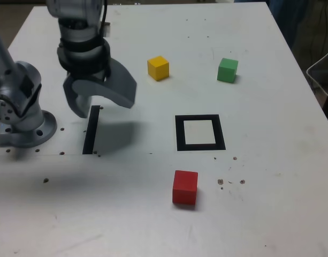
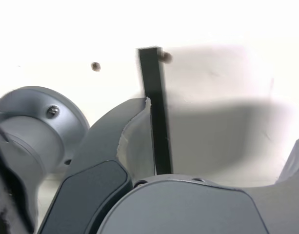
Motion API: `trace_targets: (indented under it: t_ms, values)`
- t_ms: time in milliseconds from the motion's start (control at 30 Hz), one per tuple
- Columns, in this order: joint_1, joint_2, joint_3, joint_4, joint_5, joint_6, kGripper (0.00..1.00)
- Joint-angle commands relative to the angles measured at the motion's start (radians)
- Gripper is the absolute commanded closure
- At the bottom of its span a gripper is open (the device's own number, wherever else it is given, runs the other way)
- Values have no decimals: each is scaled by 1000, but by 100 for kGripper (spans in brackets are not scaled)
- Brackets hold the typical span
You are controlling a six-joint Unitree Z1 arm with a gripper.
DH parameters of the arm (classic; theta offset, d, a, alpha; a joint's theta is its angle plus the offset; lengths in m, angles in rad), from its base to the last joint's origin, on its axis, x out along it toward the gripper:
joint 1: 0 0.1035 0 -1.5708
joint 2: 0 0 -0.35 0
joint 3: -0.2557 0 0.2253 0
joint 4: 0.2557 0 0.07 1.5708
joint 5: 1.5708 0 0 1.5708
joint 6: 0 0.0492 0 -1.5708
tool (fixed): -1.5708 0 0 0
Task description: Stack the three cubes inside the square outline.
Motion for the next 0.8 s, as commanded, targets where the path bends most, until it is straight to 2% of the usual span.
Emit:
trace_targets:
  t_ms: [0,233,433,567,767]
  values:
    - [-29,14,-35,-1,-13,5,0]
    - [-119,81,-169,65,-69,-7,0]
    - [-185,149,-277,140,-132,-94,0]
    - [-220,203,-352,147,-178,-141,0]
    - [-269,265,-466,151,-208,-197,1]
